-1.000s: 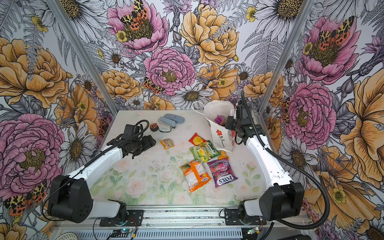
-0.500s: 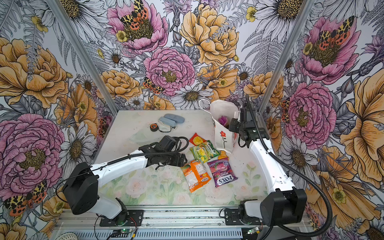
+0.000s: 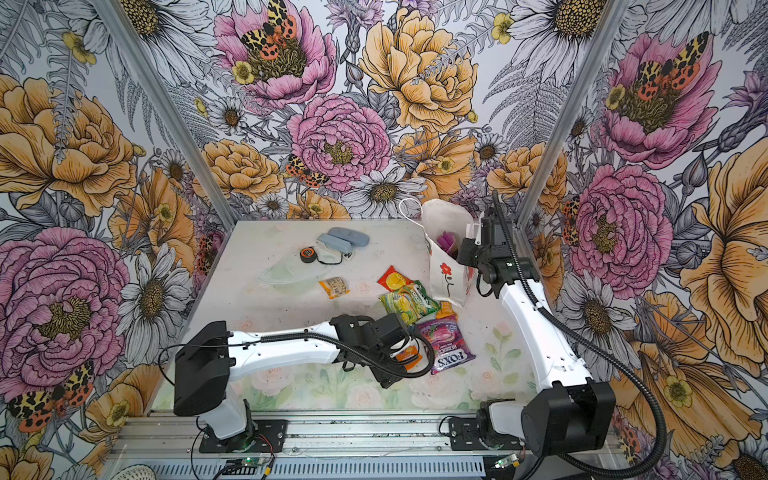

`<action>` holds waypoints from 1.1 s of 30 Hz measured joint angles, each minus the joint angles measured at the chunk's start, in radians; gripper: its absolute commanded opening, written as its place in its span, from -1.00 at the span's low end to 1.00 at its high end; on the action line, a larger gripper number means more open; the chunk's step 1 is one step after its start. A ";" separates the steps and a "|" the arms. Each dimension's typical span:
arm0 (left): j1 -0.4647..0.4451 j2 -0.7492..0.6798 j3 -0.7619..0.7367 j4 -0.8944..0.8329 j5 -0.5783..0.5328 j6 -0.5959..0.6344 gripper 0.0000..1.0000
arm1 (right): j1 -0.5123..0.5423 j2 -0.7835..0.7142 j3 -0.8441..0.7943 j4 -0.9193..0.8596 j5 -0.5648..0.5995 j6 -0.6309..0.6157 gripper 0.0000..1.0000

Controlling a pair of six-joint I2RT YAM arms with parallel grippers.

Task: Place the snacks into the paper bag
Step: 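Move the left gripper over the orange FOX'S candy bag and lower onto it, then close the left gripper on the end of the orange FOX'S bag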

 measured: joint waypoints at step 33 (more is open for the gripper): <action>0.180 0.123 0.045 -0.070 -0.407 -0.079 0.78 | 0.000 -0.018 -0.031 0.029 -0.020 0.008 -1.00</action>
